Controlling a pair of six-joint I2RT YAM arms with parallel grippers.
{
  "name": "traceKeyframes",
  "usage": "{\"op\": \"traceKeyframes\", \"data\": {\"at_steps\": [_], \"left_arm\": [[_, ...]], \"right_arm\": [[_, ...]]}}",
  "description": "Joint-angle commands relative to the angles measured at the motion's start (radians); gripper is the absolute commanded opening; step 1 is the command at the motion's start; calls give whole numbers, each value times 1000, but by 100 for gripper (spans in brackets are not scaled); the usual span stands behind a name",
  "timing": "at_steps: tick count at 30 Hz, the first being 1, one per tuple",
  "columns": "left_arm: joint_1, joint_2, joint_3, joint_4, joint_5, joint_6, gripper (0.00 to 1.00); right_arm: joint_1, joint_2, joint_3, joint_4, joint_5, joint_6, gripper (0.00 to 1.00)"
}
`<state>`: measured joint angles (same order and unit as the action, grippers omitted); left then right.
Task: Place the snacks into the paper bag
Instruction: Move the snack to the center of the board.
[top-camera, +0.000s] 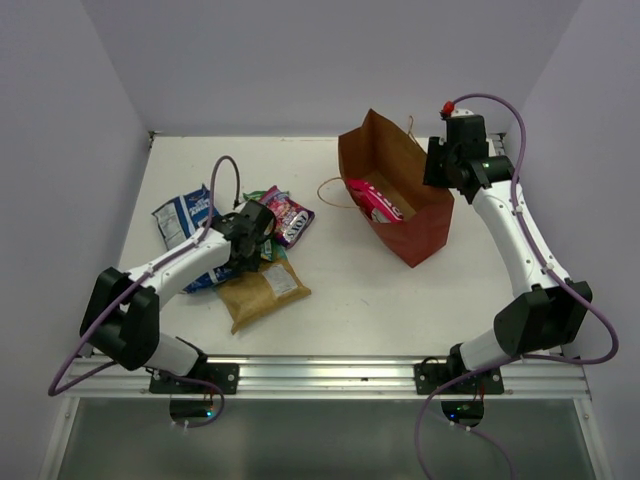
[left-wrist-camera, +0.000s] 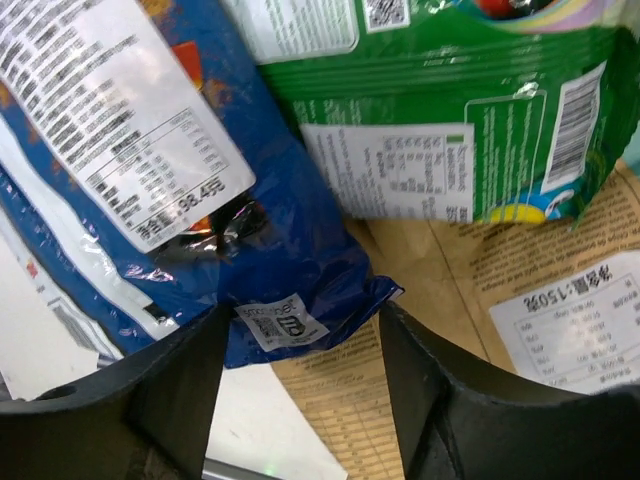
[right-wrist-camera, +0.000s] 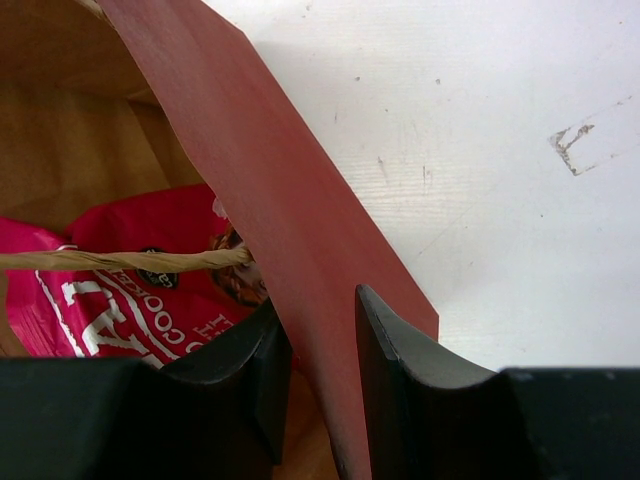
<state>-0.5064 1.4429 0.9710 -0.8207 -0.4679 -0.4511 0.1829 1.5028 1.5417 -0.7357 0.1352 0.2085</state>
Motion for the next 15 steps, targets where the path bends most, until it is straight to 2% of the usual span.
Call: {"op": "traceKeyframes", "data": {"at_steps": [1,6,10,15], "left_arm": [[-4,54,46,103,-37,23,64],[2,168,130,196,-43,64,56],[34,321,283,235,27,86,46],[46,424,486,272,66,117,45]], "right_arm": [[-7,0,-5,41,-13,0,34],[-10,-4,-8,41,-13,-1,34],[-8,-7,-11,42,-14,-1,34],[-11,-12,-15,45,-16,-3,34]]}}
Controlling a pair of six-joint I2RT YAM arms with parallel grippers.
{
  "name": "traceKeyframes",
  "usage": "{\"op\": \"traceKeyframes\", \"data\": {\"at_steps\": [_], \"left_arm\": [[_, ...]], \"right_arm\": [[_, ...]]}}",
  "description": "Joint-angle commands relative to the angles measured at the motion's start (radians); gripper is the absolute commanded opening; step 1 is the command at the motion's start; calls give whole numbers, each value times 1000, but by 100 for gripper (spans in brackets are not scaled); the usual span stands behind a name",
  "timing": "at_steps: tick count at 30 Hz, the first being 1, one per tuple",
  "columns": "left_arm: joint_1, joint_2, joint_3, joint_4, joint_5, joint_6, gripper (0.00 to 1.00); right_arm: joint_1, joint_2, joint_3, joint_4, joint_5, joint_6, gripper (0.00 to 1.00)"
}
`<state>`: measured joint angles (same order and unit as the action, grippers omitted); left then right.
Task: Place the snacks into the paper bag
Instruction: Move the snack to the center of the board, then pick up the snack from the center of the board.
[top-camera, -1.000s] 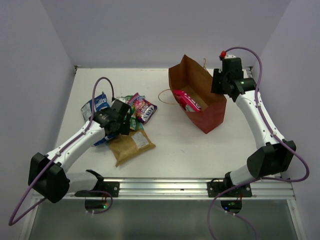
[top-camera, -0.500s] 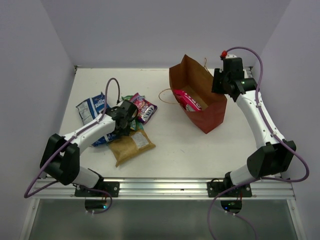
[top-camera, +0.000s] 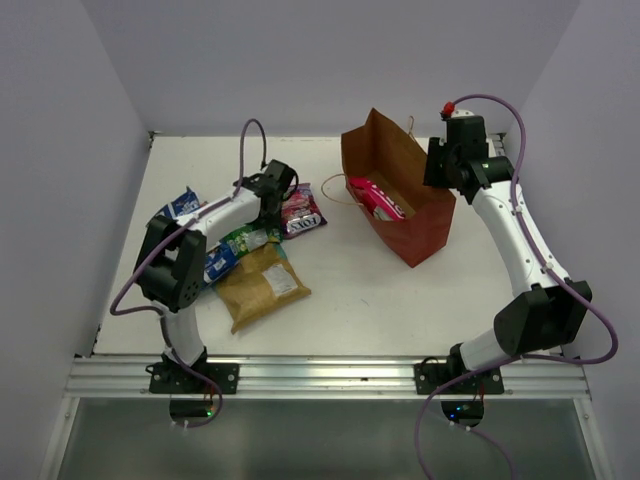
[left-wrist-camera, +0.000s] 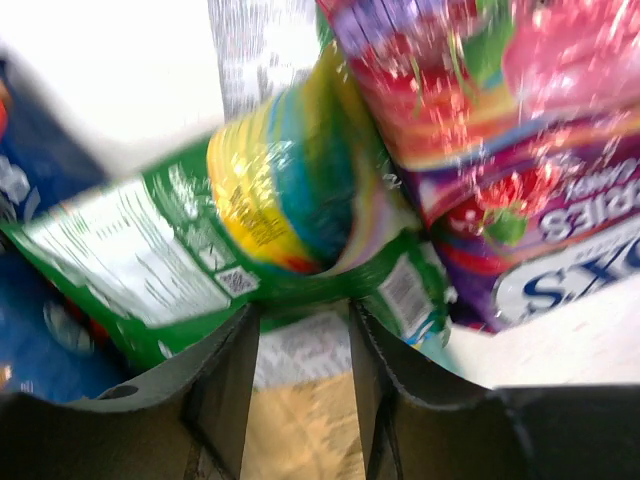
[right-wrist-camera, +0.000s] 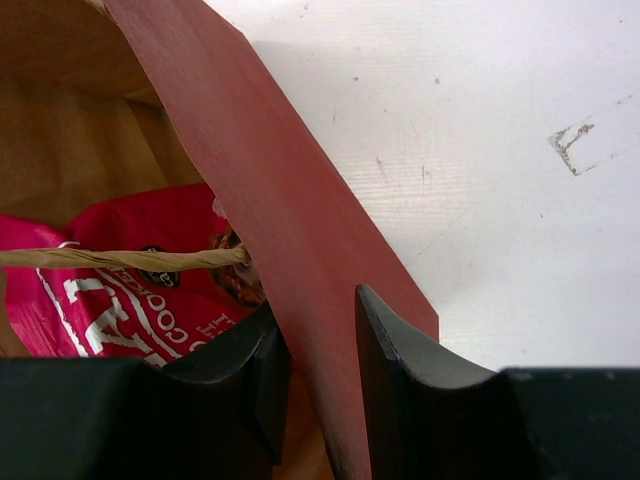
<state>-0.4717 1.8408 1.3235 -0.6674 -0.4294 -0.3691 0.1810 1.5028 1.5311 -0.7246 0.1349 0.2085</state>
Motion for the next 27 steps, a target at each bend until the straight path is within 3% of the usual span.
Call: {"op": "traceKeyframes", "data": {"at_steps": [1,4,7,17,23,27], "left_arm": [[13,38,163,115,21,51,46],[15,67,282,23,-3,59,48],[15,0,270,-43,-55,24,52],[59,-346,-111,-124,7,-71,64],[59,-512,-275,-158,64,-65,85],[54,-548,-354,-114,121,-56,85]], "right_arm": [[-8,-12,-5,34,-17,-3,34],[-9,-15,-5,34,-23,-1,34],[-9,-24,-11,39,-26,-1,34],[-9,-35,-29,51,-43,2,34],[-11,-33,-37,57,-50,6,34],[-11,-30,-34,57,-54,8,34]]}}
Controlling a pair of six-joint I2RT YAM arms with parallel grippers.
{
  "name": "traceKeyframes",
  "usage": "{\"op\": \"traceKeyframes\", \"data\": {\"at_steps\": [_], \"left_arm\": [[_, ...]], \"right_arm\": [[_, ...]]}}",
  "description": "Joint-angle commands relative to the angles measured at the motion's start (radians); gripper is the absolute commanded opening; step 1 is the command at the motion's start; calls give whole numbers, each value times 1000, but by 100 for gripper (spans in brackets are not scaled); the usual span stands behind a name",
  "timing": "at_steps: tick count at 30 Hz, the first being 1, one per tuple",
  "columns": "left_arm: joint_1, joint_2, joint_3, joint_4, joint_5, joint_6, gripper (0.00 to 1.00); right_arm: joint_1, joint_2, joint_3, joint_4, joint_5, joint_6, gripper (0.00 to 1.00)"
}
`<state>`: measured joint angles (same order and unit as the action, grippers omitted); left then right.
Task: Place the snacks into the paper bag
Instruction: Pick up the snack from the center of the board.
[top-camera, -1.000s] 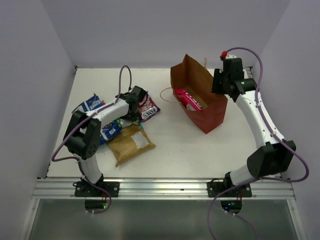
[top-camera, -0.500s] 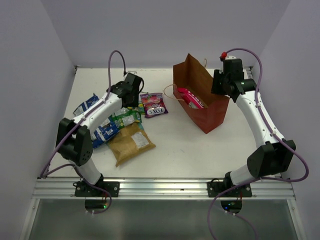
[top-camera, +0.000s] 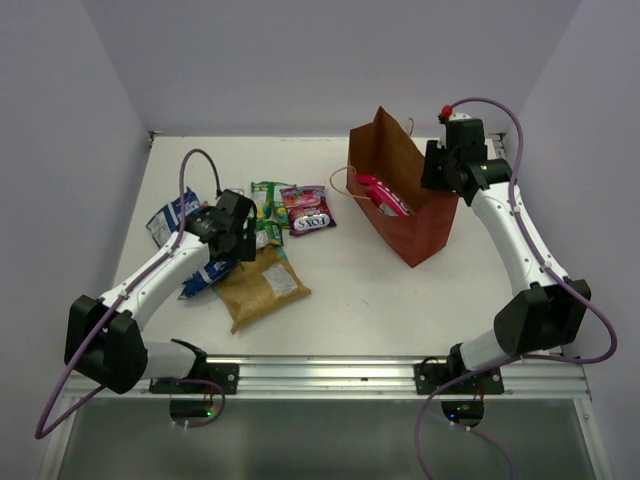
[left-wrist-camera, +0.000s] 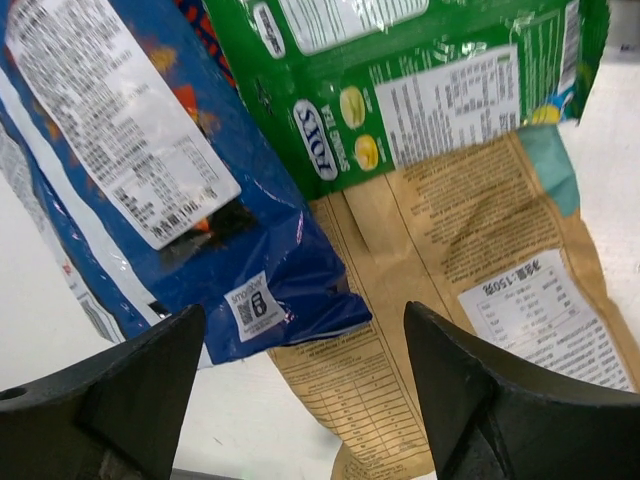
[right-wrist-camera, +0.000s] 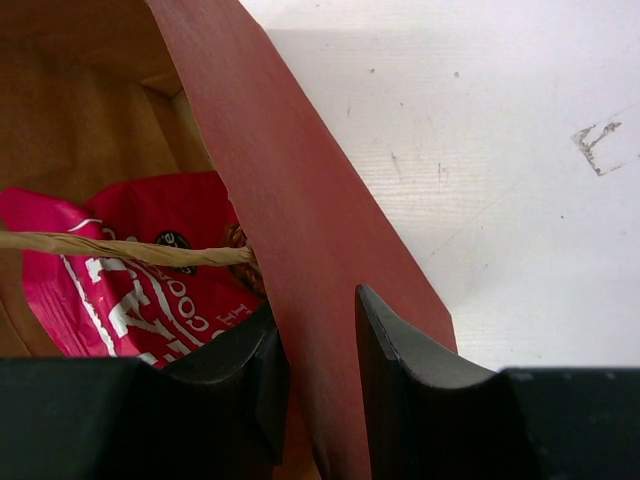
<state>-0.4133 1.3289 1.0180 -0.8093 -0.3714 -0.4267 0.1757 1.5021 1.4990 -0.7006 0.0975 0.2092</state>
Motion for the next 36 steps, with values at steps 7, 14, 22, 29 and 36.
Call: {"op": "traceKeyframes", "data": {"at_steps": [7,14,22,29,36], "left_arm": [[-62,38,-75,56,3,-20,81],[-73,141,-53,48,-161,-55,61],[-74,260,48,62,-196,-34,5],[-113,372,336,50,-94,8,0],[-136,591,603,21,-61,40,0]], "right_arm": [[-5,-29,0,32,-13,7,34],[-5,-26,-5,36,-16,7,34],[-5,-31,-6,38,-12,4,34],[-7,-31,-3,35,-13,2,34],[-5,-23,-3,33,-18,2,34]]}}
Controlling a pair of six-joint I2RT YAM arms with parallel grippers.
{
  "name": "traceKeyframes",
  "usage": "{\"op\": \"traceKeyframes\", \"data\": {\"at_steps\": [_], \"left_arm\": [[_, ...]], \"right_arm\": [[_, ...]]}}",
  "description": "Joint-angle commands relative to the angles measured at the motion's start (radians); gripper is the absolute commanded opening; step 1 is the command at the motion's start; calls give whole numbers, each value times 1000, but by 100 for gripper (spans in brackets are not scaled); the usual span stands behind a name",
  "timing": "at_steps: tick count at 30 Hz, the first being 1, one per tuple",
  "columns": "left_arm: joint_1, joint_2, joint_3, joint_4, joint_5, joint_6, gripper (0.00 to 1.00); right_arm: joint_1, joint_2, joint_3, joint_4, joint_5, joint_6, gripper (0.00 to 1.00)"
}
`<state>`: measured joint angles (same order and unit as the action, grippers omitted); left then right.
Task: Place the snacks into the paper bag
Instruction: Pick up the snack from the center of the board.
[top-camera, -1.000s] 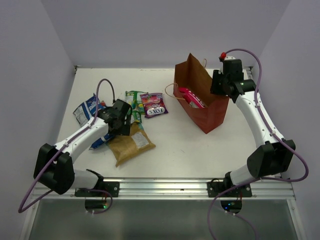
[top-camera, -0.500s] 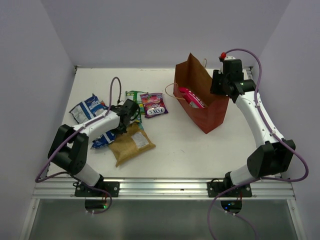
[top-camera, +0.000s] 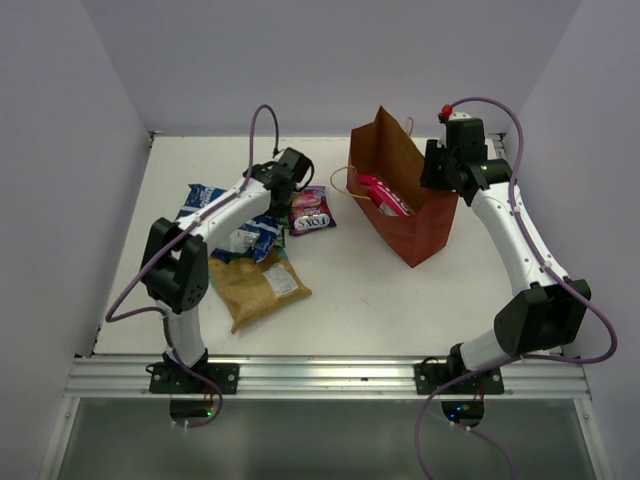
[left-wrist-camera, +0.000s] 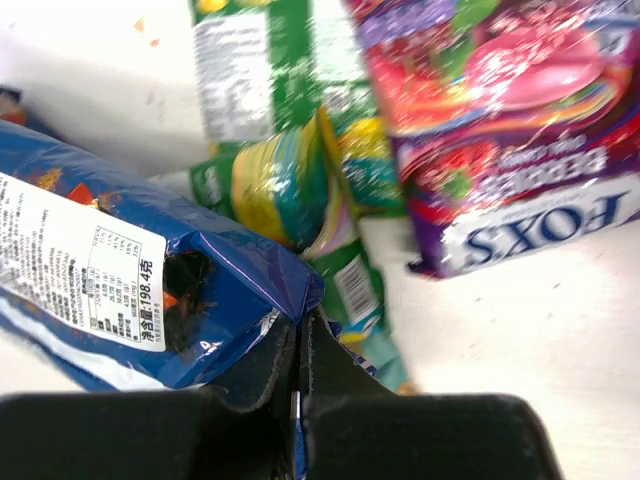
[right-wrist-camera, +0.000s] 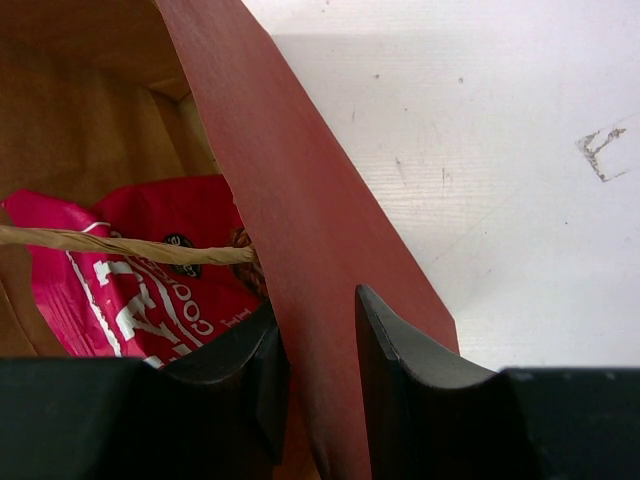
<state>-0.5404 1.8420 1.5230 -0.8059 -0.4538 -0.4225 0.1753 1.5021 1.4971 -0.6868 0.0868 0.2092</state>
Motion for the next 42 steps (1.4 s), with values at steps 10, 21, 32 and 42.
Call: {"op": "traceKeyframes", "data": {"at_steps": [10,21,32,42], "left_arm": [[-90,25,125,-32,-114,13,72],[-159,48,23,-64,-310,-10,84],[-162,85,-37,-33,-277,-4,85],[-197,62,-41,-87,-364,-16,97]], "right_arm": [[-5,-29,-11,21,-10,2,34],[-5,-29,-12,24,-13,4,34],[-7,-25,-18,26,-10,6,34],[-5,-25,-20,27,-15,6,34]]}}
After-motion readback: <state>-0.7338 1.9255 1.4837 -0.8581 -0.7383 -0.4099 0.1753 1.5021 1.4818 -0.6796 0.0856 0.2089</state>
